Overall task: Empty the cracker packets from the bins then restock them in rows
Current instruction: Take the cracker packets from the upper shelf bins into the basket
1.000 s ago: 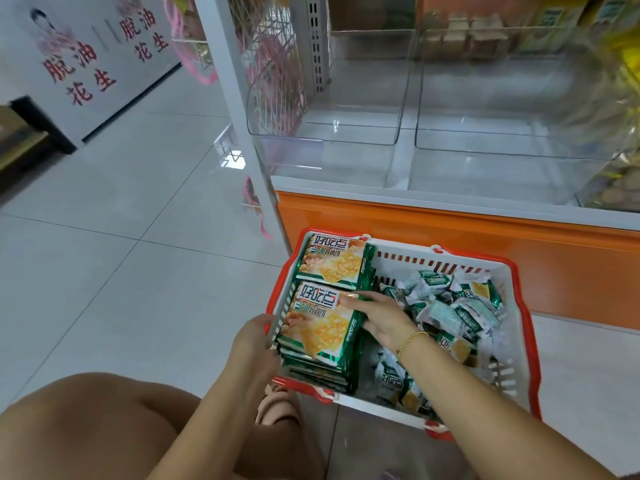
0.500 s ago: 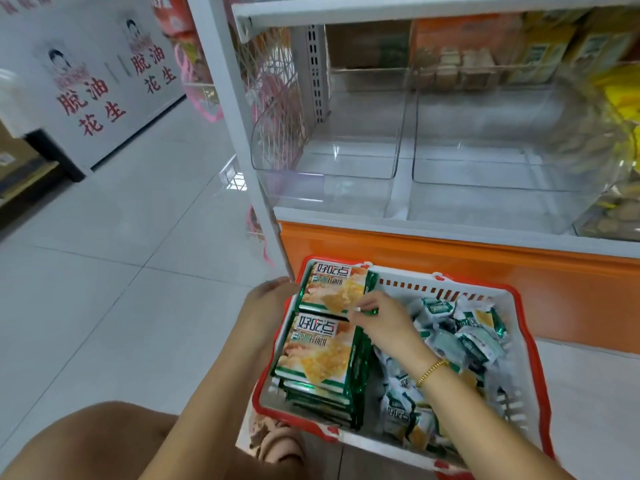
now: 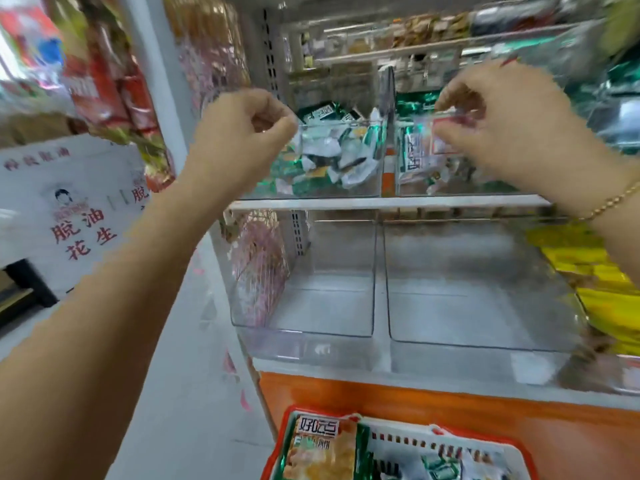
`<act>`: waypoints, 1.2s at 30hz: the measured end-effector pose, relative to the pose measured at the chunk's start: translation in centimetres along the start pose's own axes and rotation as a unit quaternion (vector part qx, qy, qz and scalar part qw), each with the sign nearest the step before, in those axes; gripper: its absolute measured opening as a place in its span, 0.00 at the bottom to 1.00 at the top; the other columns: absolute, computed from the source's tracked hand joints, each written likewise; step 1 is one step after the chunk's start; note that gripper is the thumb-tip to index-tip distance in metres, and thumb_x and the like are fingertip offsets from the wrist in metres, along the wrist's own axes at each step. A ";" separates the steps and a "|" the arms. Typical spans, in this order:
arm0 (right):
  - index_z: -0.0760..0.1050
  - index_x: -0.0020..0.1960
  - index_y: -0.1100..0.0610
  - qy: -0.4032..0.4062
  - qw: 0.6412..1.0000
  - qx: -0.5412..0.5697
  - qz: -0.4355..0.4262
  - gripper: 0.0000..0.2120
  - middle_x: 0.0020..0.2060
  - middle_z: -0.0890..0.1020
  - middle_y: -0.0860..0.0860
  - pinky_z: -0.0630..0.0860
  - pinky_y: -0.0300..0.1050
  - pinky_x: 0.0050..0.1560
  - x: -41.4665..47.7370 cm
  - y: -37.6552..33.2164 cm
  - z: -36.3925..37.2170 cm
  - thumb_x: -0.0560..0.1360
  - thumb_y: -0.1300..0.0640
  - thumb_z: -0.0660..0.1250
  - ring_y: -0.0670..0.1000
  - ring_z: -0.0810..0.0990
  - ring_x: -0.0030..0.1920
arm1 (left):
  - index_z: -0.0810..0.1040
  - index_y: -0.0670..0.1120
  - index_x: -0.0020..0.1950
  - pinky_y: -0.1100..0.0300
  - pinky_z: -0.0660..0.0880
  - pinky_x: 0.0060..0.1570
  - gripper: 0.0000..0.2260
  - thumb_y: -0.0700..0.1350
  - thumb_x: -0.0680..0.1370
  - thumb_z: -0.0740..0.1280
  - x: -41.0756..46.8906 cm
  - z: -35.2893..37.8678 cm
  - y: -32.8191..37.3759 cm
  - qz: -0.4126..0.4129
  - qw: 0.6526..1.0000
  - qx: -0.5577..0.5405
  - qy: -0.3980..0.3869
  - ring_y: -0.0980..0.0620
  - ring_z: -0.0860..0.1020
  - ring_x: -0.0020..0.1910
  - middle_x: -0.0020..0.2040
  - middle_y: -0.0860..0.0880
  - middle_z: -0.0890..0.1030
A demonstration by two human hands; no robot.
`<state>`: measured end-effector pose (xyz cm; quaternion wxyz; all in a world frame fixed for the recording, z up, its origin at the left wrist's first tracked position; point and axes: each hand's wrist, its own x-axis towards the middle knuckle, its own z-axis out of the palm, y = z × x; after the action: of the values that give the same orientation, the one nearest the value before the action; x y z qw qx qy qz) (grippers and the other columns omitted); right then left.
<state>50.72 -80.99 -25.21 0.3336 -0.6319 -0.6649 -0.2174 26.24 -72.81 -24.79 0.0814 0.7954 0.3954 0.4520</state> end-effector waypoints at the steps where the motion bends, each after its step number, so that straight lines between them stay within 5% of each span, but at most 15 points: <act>1: 0.77 0.56 0.58 -0.007 0.999 -0.033 -0.004 0.12 0.51 0.78 0.59 0.67 0.49 0.52 1.4 0.9 -0.3 0.75 0.55 0.68 0.58 0.75 0.53 | 0.80 0.48 0.47 0.71 0.70 0.35 0.05 0.48 0.78 0.66 1.8 0.1 -0.2 0.010 1.000 0.012 -0.013 0.65 0.74 0.33 0.36 0.56 0.77; 7: 0.81 0.53 0.60 -0.068 0.991 -0.099 0.052 0.12 0.51 0.81 0.61 0.69 0.47 0.48 7.9 4.9 -1.7 0.77 0.53 0.67 0.60 0.77 0.52 | 0.80 0.46 0.53 0.60 0.71 0.43 0.08 0.47 0.77 0.68 11.6 2.3 -1.6 0.009 0.990 0.096 -0.106 0.51 0.77 0.45 0.47 0.49 0.80; 10: 0.80 0.55 0.58 -0.150 0.977 -0.128 0.076 0.13 0.51 0.82 0.58 0.71 0.44 0.47 10.7 7.1 -1.4 0.76 0.50 0.68 0.56 0.77 0.46 | 0.80 0.44 0.56 0.58 0.71 0.50 0.10 0.47 0.77 0.69 15.4 4.6 -2.6 0.004 0.972 0.152 -0.178 0.51 0.76 0.48 0.52 0.48 0.80; 13: 0.77 0.62 0.57 -0.233 0.960 -0.128 0.087 0.20 0.57 0.80 0.56 0.72 0.46 0.52 12.7 8.4 -0.2 0.74 0.48 0.69 0.55 0.76 0.52 | 0.77 0.41 0.61 0.52 0.73 0.59 0.18 0.49 0.75 0.70 18.3 6.7 -3.6 -0.014 0.949 0.214 -0.230 0.46 0.76 0.53 0.57 0.44 0.79; 16: 0.70 0.70 0.54 -0.300 0.941 -0.136 0.081 0.29 0.64 0.75 0.54 0.70 0.49 0.61 14.0 8.8 1.2 0.73 0.42 0.68 0.56 0.74 0.61 | 0.72 0.36 0.62 0.51 0.73 0.53 0.26 0.53 0.74 0.71 19.7 8.0 -4.2 -0.034 0.922 0.286 -0.259 0.42 0.75 0.52 0.55 0.41 0.77; 20: 0.61 0.75 0.56 -0.364 0.915 -0.156 0.082 0.33 0.72 0.67 0.55 0.63 0.48 0.69 15.3 9.6 3.5 0.76 0.40 0.62 0.56 0.67 0.70 | 0.73 0.35 0.61 0.53 0.71 0.47 0.25 0.53 0.74 0.70 20.0 9.3 -4.6 -0.049 0.895 0.337 -0.289 0.43 0.73 0.47 0.50 0.42 0.75; 23: 0.59 0.76 0.55 -0.374 0.908 -0.170 0.081 0.35 0.74 0.64 0.55 0.61 0.50 0.70 16.2 10.4 4.5 0.76 0.39 0.61 0.56 0.64 0.71 | 0.73 0.37 0.63 0.52 0.74 0.50 0.24 0.50 0.73 0.72 20.4 9.7 -5.1 -0.038 0.890 0.356 -0.281 0.43 0.76 0.49 0.53 0.41 0.78; 30: 0.63 0.74 0.56 -0.366 0.912 -0.179 0.049 0.33 0.68 0.71 0.56 0.70 0.51 0.66 17.2 10.7 4.9 0.73 0.50 0.71 0.57 0.71 0.65 | 0.75 0.38 0.47 0.54 0.73 0.37 0.12 0.44 0.71 0.73 20.0 8.1 -4.4 -0.006 0.926 0.340 -0.167 0.47 0.74 0.36 0.37 0.44 0.74; 36: 0.72 0.65 0.59 -0.275 0.932 -0.236 0.016 0.23 0.55 0.79 0.56 0.76 0.48 0.51 16.2 10.1 5.0 0.74 0.50 0.70 0.56 0.77 0.51 | 0.76 0.38 0.56 0.45 0.79 0.48 0.17 0.42 0.71 0.73 17.2 4.6 -2.1 0.073 0.958 0.275 -0.037 0.39 0.78 0.45 0.48 0.39 0.81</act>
<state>60.18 -65.08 -18.30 -0.0176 -0.7381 -0.6500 -0.1801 33.47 -58.28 -17.23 -0.1590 0.8300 0.4419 0.3008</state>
